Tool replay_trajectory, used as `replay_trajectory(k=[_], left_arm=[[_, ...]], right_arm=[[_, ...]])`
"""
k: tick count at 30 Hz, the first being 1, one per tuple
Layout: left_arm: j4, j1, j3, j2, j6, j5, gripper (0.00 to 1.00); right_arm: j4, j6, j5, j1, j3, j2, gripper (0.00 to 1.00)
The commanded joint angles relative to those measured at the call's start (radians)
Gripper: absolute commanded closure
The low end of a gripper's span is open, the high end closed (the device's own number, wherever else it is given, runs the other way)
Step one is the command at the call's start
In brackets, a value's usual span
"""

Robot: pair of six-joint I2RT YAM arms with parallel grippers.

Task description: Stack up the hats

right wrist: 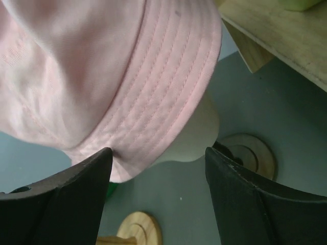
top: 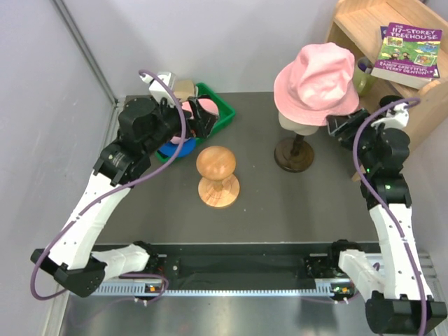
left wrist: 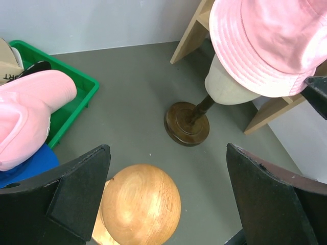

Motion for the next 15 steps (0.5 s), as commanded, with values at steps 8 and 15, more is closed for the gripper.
replay_trajectory(k=[8, 15], left_arm=[[0.012, 0.002, -0.028, -0.045, 0.017, -0.019, 0.01], [0.006, 0.002, -0.007, -0.034, 0.034, -0.021, 0.01]], right_arm=[[0.396, 0.145, -0.168, -0.105, -0.108, -0.046, 0.36], [0.439, 0.137, -0.155, -0.112, -0.125, 0.0, 0.52]])
